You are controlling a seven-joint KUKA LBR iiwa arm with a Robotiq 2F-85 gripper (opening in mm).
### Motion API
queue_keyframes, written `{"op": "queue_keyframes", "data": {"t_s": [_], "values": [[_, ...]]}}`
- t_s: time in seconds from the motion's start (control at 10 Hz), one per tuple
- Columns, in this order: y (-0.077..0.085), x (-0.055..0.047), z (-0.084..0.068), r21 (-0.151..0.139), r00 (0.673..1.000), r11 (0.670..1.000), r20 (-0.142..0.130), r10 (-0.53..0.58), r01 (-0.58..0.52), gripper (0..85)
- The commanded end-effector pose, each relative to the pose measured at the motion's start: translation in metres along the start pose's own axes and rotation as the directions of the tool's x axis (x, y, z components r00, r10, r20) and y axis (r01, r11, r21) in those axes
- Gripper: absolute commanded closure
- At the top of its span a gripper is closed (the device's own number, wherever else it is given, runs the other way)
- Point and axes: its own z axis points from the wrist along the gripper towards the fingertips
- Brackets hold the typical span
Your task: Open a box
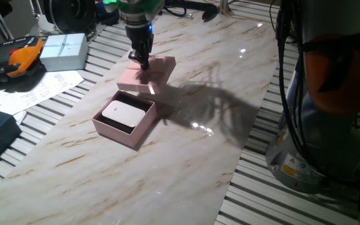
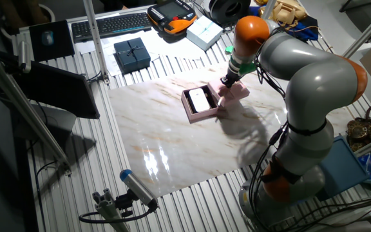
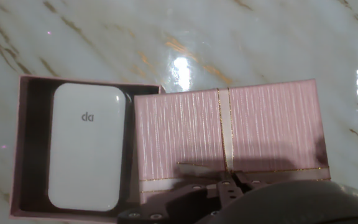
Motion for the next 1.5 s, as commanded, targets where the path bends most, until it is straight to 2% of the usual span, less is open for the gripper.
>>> {"op": "queue_keyframes", "data": {"t_s": [0.0,0.2,0.4,0.5,0.7,1.0,1.1,1.4], "values": [[0.0000,0.0000,-0.0001,-0.004,1.000,1.000,0.007,0.024,-0.024,85.0],[0.0000,0.0000,-0.0001,-0.015,0.998,0.998,-0.008,0.060,-0.060,85.0],[0.0000,0.0000,-0.0001,0.025,0.999,0.999,-0.015,0.048,-0.048,85.0],[0.0000,0.0000,-0.0001,0.026,0.999,0.999,-0.014,0.040,-0.040,85.0],[0.0000,0.0000,-0.0001,0.023,0.998,0.998,-0.012,0.054,-0.054,85.0],[0.0000,0.0000,-0.0001,0.008,0.998,0.998,-0.033,0.061,-0.060,85.0],[0.0000,0.0000,-0.0001,0.002,0.997,0.998,-0.051,0.056,-0.056,85.0],[0.0000,0.0000,-0.0001,0.016,0.996,0.998,-0.056,0.064,-0.063,85.0]]}}
